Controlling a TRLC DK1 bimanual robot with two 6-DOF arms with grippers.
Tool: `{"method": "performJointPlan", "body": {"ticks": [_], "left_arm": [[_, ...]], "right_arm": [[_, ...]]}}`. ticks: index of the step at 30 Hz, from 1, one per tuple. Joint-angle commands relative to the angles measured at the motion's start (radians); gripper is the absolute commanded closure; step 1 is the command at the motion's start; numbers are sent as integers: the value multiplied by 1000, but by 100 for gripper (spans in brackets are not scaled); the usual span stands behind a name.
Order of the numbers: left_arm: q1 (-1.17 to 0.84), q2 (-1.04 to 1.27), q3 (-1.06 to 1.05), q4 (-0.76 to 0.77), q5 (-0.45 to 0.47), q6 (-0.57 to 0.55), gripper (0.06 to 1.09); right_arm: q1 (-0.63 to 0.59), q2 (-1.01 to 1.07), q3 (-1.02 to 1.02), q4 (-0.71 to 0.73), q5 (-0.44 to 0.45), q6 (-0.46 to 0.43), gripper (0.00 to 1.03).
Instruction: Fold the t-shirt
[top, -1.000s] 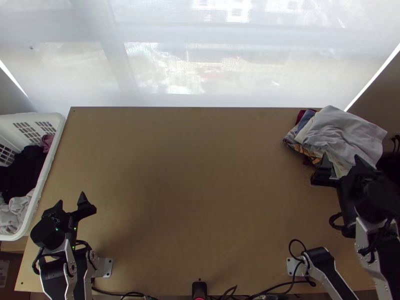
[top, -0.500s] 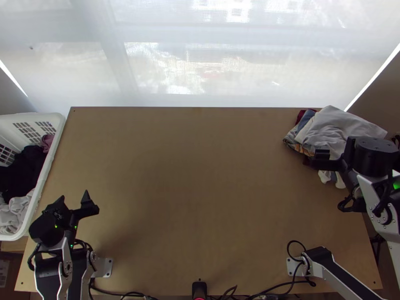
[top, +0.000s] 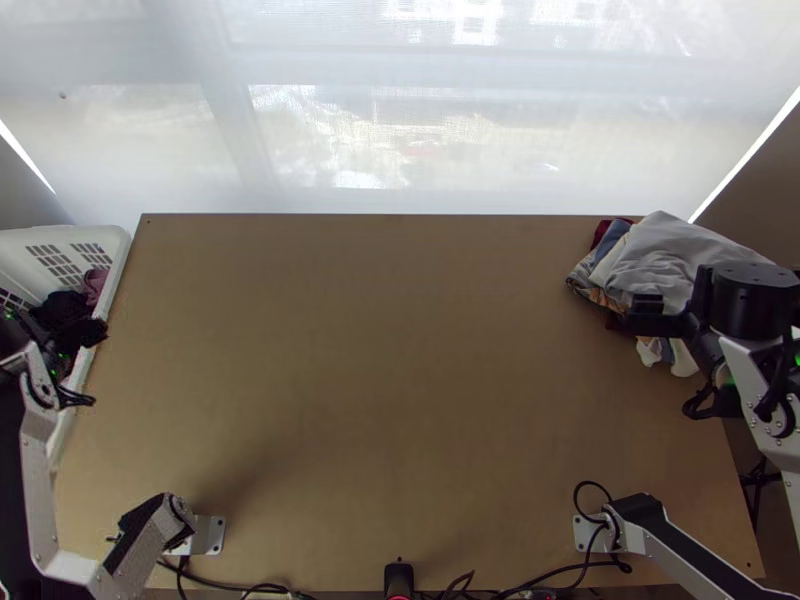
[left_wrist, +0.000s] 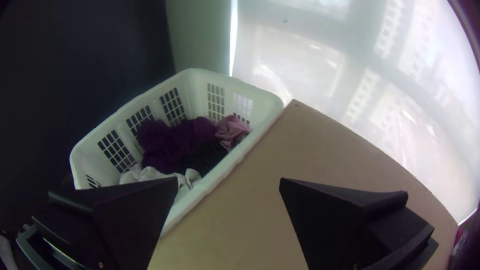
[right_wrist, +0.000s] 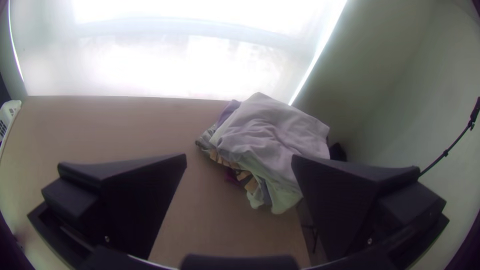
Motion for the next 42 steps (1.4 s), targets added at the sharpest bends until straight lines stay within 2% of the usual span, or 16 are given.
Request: {"method": "performJointPlan", "body": {"ticks": [1,10,18,22,32,39,42], "left_arm": [[181,430,272,29,-1,-9,10],[301,924,622,22,-7,-103,11],[304,1261,909,9,-59,-99,11],[287,1413,1019,-63,-60,-112,11],[177,1577,1111,-92,-65,-119,11],[138,1681,1315,-149,-93,-181,11],[137,1706,1351,-115,-93,-204,11]], "right_arm": [[-10,-3,25,-33,-2,2,5],[-28,-8,40,-67,-10,6,5],[-40,-3,16,-93,-10,6,5],[-49,6,-7,-102,-11,5,5],[-74,6,-23,-122,-7,-4,5],[-95,2,-23,-154,-7,-4,5],[-97,0,-21,-169,-7,-4,5]]}}
